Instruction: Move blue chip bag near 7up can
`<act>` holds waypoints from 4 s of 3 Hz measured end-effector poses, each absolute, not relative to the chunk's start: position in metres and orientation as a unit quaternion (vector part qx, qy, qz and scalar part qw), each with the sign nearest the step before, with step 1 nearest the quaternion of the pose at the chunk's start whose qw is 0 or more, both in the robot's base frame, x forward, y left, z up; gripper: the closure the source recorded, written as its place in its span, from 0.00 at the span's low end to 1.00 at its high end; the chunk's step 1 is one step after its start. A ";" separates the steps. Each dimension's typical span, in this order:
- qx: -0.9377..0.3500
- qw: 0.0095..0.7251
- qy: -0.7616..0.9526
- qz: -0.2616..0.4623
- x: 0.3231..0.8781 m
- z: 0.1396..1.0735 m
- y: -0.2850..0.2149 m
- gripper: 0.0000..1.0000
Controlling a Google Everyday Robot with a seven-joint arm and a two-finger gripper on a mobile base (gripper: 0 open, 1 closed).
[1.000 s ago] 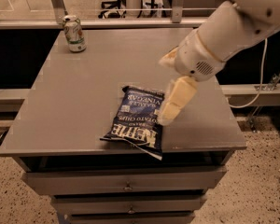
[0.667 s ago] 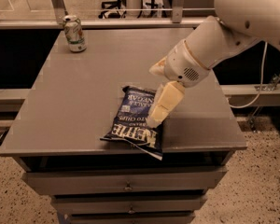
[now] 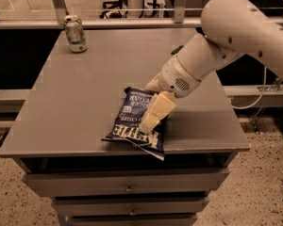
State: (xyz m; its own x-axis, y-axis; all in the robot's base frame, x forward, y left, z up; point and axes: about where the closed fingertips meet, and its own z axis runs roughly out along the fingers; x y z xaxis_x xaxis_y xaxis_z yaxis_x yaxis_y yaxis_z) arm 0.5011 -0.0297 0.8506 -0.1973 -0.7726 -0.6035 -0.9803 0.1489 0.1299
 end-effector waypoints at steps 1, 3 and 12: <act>-0.588 0.181 0.744 0.262 0.500 0.839 -0.030 0.39; -0.569 0.177 0.761 0.257 0.514 0.860 -0.046 0.85; -0.474 0.421 0.728 0.261 0.757 0.943 0.018 1.00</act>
Offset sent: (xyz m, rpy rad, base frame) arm 0.0111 -0.0137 0.0034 -0.0409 0.0884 -0.0679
